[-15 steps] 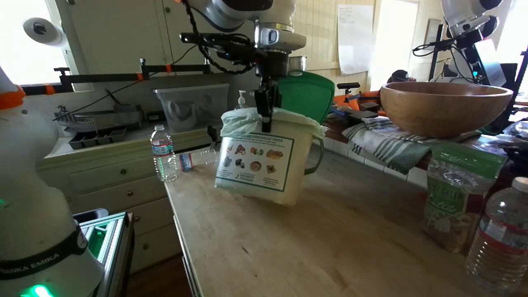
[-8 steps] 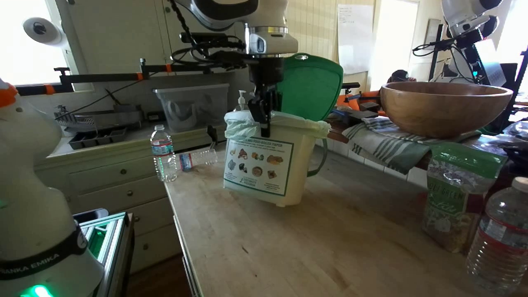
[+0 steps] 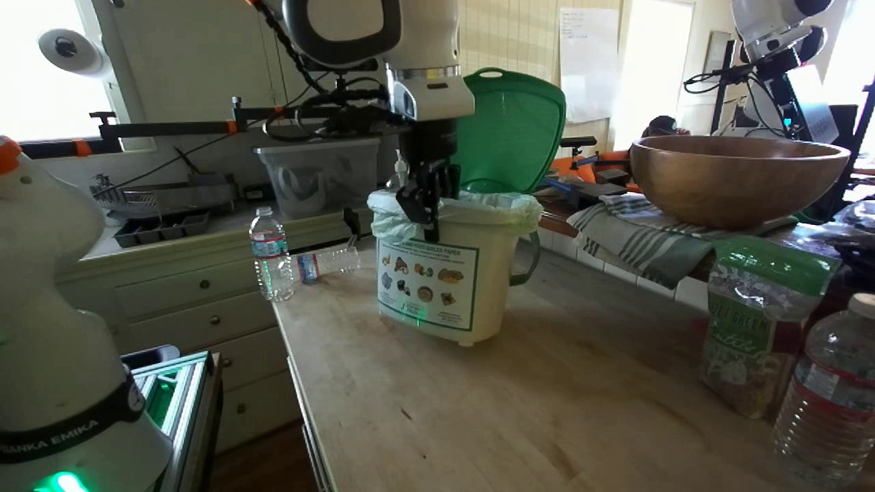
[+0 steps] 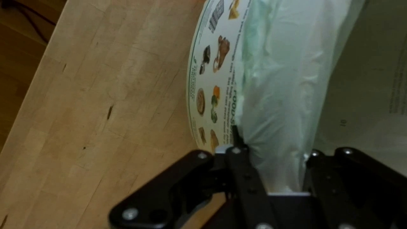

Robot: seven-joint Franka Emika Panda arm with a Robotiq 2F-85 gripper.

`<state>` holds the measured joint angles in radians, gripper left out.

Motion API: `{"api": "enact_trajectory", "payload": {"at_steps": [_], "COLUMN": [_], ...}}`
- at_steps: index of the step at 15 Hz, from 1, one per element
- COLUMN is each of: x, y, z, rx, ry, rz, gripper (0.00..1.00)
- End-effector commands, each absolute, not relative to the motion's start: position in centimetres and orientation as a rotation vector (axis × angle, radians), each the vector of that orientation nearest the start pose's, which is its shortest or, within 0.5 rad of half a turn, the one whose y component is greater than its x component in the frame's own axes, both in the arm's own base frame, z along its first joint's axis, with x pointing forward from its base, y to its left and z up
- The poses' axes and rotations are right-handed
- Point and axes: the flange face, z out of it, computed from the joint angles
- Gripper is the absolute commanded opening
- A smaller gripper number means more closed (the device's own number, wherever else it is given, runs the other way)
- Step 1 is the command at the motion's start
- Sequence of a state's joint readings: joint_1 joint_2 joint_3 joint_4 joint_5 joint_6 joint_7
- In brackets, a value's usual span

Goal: Put the bin in an upright position

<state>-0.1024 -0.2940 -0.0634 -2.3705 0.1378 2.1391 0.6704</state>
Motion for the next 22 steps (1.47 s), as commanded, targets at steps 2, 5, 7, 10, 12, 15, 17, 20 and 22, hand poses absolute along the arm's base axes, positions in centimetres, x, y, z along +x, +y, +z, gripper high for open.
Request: {"api": "enact_trajectory", "payload": {"at_steps": [2, 5, 7, 10, 12, 15, 17, 20, 22], "x": [43.2, 42.6, 42.3, 42.3, 42.2, 41.8, 41.5, 40.9, 40.5], "y": [-7.3, -7.5, -7.3, -7.1, -6.8, -6.5, -6.4, -6.3, -6.1], "z": [41.2, 39.9, 39.7, 40.1, 40.6, 41.2, 41.8, 42.9, 43.5], "rx": [-2.599, -2.556, -2.524, -2.456, -2.413, -2.39, -2.395, -2.41, -2.412], "ry": [1.37, 1.392, 1.377, 1.363, 1.357, 1.334, 1.307, 1.288, 1.292], "rz": [-0.035, -0.055, -0.11, -0.203, -0.236, -0.262, -0.268, -0.286, -0.3], "gripper": [0.04, 0.4, 0.54, 0.76, 0.92, 1.0, 1.0, 1.0, 1.0]}}
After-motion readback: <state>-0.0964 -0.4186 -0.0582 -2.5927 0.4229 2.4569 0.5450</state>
